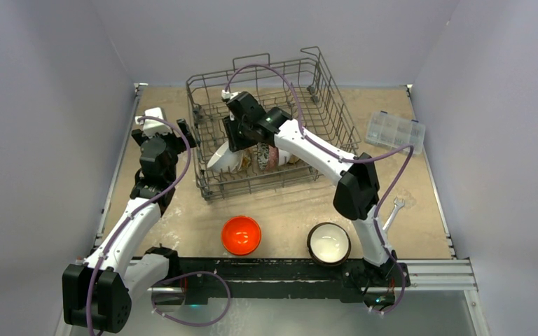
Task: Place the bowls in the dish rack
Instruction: Adjust the bowl in the dish rack, then pick up the bowl from the dish rack.
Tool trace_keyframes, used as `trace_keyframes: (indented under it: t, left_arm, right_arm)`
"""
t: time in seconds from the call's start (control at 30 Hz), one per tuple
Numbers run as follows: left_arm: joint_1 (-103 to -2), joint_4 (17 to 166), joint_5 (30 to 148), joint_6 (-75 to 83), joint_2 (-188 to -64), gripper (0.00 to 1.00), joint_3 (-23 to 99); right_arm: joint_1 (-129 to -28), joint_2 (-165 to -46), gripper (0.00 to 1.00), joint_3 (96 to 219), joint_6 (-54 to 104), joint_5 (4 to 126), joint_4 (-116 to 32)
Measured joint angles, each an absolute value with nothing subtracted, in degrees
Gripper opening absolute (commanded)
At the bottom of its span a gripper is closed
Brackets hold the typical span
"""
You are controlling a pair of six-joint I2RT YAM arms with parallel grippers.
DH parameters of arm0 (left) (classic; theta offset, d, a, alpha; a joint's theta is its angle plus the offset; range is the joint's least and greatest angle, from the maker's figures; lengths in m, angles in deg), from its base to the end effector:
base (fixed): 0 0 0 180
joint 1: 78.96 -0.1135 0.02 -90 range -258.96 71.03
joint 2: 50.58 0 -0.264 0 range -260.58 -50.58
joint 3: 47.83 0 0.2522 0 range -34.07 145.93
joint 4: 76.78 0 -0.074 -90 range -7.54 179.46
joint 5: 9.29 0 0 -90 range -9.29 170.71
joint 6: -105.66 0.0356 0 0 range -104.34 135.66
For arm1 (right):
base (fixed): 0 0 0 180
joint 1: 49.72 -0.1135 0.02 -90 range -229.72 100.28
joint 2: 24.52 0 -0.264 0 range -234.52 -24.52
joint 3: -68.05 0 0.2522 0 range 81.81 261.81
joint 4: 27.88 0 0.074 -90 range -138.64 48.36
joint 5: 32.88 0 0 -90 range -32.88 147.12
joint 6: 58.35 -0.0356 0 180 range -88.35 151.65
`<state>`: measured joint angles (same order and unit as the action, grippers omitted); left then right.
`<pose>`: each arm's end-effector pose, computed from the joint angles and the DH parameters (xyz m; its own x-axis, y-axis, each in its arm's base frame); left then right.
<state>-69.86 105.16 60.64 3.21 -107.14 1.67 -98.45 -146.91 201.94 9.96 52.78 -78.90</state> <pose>0.2308 -0.0246 0.2932 -0.0453 -0.1978 -0.9792 -0.2035 0.9615 -0.1848 0.3272 0.3688 0.3170 -0.6528 -0.1851 -0.7346 -0.5055 0.8287 0.2404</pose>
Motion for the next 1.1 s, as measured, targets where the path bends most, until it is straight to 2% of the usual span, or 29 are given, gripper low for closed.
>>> trace_keyframes:
  t: [0.23, 0.4, 0.53, 0.63, 0.87, 1.0, 1.1]
  left_arm:
    - [-69.9, 105.2, 64.0, 3.2, -106.9, 0.92, 1.7]
    - [-69.9, 104.2, 73.1, 2.9, -106.4, 0.88, 2.3]
    - [-69.9, 97.5, 82.8, 2.7, -109.1, 0.75, 8.4]
    - [-69.9, 90.6, 90.2, 2.7, -113.8, 0.69, 16.2]
    - [-69.8, 76.6, 102.9, 4.7, -122.7, 0.65, 24.6]
    - [-68.4, 69.3, 105.4, 7.7, -126.2, 0.65, 26.0]
    - [-65.5, 65.3, 105.4, 9.8, -128.6, 0.6, 27.3]
  right_arm:
    - [-98.8, -145.5, 0.4, 199.8, 9.6, 55.4, -77.4]
    - [-98.8, -143.8, 0.45, 197.8, 8.9, 56.0, -77.2]
    - [-97.7, -140.5, 0.47, 194.6, 8.7, 57.5, -75.6]
    - [-95.6, -135.9, 0.48, 190.1, 8.5, 60.1, -73.3]
    - [-87.2, -125.5, 0.5, 180.6, 8.1, 65.3, -68.5]
    - [-85.4, -123.1, 0.52, 177.9, 8.1, 66.4, -67.5]
    - [-85.7, -123.0, 0.53, 177.1, 8.2, 67.7, -67.2]
